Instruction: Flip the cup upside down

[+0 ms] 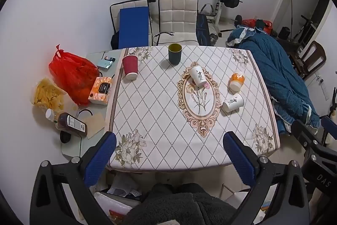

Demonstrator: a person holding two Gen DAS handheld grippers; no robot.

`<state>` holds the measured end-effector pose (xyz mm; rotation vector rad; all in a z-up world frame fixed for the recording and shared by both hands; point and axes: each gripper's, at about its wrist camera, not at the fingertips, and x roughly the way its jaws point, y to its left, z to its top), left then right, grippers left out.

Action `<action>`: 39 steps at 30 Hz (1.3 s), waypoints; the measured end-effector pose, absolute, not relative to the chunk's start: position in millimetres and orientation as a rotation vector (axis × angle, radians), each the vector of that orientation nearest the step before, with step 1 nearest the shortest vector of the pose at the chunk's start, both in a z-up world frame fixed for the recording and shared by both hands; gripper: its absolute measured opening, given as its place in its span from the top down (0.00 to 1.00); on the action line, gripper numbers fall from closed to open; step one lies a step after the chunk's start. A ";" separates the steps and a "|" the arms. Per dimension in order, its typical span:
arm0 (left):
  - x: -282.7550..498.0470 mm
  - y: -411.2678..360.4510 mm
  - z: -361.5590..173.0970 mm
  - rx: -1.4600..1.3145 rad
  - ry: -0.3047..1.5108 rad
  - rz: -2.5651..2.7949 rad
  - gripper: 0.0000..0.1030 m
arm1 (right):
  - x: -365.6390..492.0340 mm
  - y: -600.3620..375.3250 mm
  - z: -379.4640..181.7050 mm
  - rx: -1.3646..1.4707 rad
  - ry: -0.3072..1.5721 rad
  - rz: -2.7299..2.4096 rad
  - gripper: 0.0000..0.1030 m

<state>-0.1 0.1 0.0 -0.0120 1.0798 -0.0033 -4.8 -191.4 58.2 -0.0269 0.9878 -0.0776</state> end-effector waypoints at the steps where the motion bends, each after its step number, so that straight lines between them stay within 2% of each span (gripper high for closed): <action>1: -0.1 0.2 0.0 -0.015 1.080 -0.006 0.00 | -4.8 -191.4 58.3 -0.030 0.986 -0.081 0.00; 39: 9.5 -3.4 14.3 -0.003 1.068 0.002 0.00 | 1.7 -190.5 63.5 -0.026 0.979 -0.075 0.00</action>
